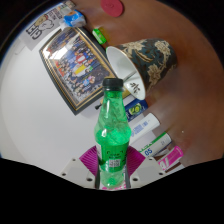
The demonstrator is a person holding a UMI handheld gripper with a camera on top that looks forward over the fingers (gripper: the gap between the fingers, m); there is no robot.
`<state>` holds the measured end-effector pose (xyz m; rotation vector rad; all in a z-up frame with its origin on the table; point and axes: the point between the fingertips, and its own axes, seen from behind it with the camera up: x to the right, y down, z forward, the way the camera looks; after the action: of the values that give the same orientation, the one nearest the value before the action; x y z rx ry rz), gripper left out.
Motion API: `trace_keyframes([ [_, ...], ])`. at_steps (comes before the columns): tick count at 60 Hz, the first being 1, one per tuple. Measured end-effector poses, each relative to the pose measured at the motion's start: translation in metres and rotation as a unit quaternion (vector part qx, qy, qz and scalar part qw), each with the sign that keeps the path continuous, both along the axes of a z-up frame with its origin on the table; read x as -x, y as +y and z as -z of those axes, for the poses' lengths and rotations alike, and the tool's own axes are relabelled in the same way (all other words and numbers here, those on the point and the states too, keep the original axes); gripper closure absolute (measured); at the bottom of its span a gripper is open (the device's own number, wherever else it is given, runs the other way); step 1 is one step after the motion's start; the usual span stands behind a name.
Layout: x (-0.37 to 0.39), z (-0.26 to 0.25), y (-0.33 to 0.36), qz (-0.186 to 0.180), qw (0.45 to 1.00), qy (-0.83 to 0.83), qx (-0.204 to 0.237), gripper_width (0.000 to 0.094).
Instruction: Pour water
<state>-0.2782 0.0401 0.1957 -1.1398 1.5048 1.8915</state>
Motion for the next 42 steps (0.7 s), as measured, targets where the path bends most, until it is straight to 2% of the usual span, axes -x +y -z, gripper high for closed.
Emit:
trace_keyframes([
  [8,0.0,-0.01,-0.003,-0.019,0.996,-0.085,-0.017,0.0597],
  [14,-0.006,-0.037,-0.004,-0.032,0.979,-0.194,-0.056,0.0598],
  [19,-0.021,-0.062,-0.001,-0.032,0.942,-0.319,-0.097,0.0599],
  [31,-0.106,-0.123,0.004,0.022,0.797,-0.574,-0.187,0.0598],
  [40,-0.182,-0.116,0.005,0.042,0.644,-0.739,-0.193,0.0599],
  [42,-0.197,-0.111,0.013,0.042,0.612,-0.769,-0.181,0.0599],
])
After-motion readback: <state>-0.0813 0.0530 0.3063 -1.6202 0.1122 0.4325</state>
